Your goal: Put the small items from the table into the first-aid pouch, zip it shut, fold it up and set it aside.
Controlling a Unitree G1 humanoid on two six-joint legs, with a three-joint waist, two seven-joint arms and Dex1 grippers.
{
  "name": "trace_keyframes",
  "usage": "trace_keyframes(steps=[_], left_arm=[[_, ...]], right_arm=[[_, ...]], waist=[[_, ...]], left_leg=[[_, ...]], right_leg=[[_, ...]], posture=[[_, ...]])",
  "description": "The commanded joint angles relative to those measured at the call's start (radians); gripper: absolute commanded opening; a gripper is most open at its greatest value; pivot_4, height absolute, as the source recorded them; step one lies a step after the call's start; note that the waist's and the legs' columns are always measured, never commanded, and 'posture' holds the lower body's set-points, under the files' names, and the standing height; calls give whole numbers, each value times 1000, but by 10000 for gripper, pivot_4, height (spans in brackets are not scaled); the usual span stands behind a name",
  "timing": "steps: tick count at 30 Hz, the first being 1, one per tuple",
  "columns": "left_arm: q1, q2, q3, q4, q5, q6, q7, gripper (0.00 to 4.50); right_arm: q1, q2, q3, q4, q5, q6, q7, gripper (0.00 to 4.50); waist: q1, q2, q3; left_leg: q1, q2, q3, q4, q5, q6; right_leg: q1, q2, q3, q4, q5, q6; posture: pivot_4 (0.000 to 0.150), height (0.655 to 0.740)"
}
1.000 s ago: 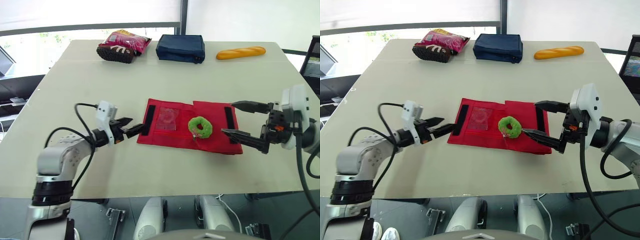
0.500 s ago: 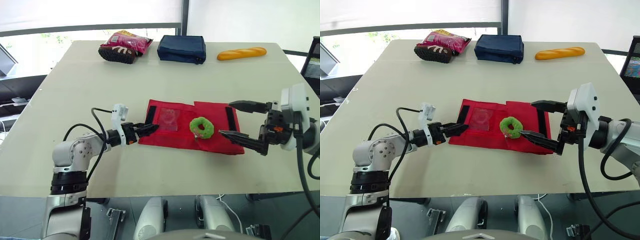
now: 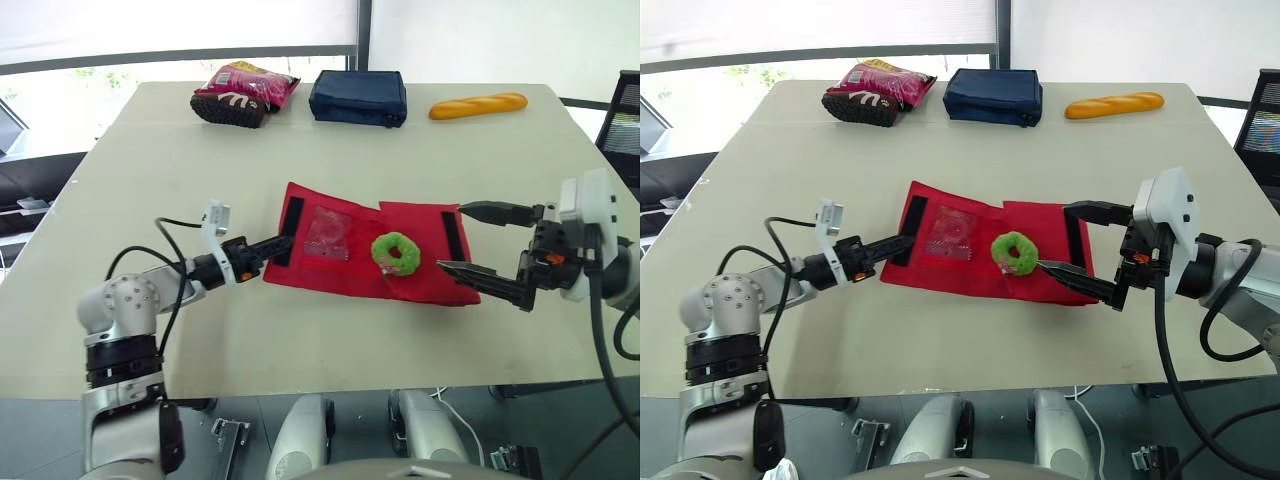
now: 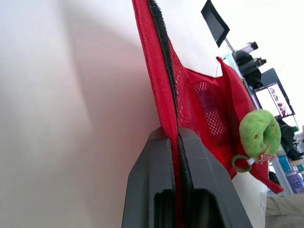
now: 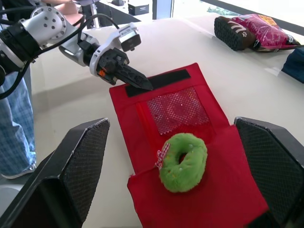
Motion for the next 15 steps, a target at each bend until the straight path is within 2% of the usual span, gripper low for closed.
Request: trace_keyframes(steps=[1,5,7,10,12,13,15], left_arm=[[14,98,16,-13,-3,-18,-86,818],[5,213,-14,37,29,-53,-194,818],[-13,253,-38,64,48,-82,-241,0],[-41,286,-72,97,74,-111,-299,0],[-59,296,-96,119,93,-129,-329,0],[-66,300,-106,128,101,-138,-342,0],[-79,303,-120,139,113,-147,-361,0]], right_arm=[[-23,14,28,1,-25,-27,4,45000],[-65,39,105,48,-73,-28,7,45000],[-98,61,182,100,-159,-64,21,40005],[-153,102,293,184,-279,-126,52,29002],[-194,139,372,253,-375,-187,75,18029],[-212,157,408,284,-417,-218,91,14389],[-238,198,448,328,-464,-252,104,4180]], waist=[[1,0,0],[2,0,0],[3,0,0],[4,0,0],[3,0,0],[3,0,0],[3,0,0]], left_leg=[[0,0,0,0,0,0],[0,0,1,0,0,0],[0,0,1,0,0,0],[0,0,1,0,0,0],[-1,0,2,0,0,0],[-1,-1,2,0,0,0],[-1,-1,2,0,0,0]], right_leg=[[0,0,0,0,0,0],[-1,0,0,0,-2,-3],[-1,-1,0,0,-2,-4],[-1,-1,0,0,-2,-4],[-1,-1,0,0,-2,-3],[-1,-1,0,0,-2,-4],[-2,-1,0,0,-2,-3]], posture=[[1500,7134],[1500,7134],[1500,7134],[1500,7134],[1500,7134],[1500,7134],[1500,7134]])
